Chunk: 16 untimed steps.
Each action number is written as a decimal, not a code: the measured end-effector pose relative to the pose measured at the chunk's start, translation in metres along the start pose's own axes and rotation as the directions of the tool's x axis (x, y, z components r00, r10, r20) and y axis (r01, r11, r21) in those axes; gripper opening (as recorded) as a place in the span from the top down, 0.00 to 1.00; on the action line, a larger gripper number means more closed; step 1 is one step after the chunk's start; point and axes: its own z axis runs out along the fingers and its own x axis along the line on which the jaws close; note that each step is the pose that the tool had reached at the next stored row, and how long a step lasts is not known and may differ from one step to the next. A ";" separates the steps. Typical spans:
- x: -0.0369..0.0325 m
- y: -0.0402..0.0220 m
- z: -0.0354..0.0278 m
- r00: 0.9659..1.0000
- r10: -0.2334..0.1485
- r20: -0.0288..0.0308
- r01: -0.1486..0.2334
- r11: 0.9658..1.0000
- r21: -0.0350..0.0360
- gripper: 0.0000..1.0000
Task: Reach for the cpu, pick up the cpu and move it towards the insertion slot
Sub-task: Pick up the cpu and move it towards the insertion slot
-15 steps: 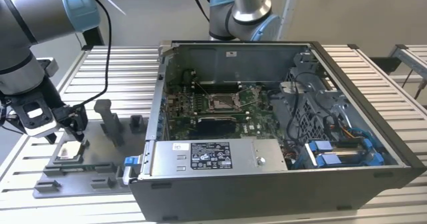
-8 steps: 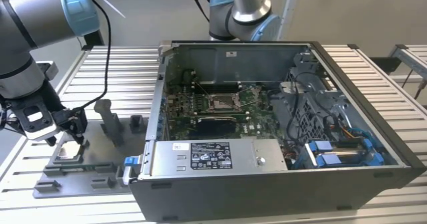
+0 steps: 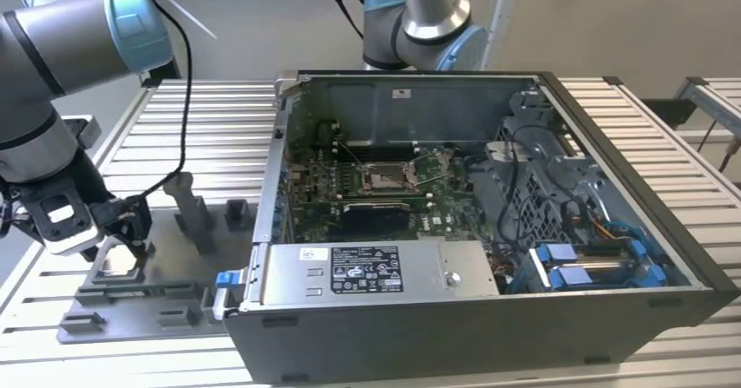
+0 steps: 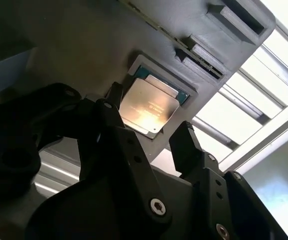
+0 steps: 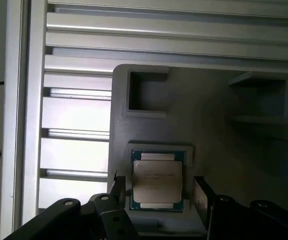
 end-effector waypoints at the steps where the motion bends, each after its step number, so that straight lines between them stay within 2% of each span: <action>1: 0.0000 -0.0001 0.0010 1.000 0.000 0.000 0.000 1.000 0.000 0.00; 16: 0.0013 -0.0005 0.0119 1.000 -0.002 0.000 0.002 1.000 0.000 0.00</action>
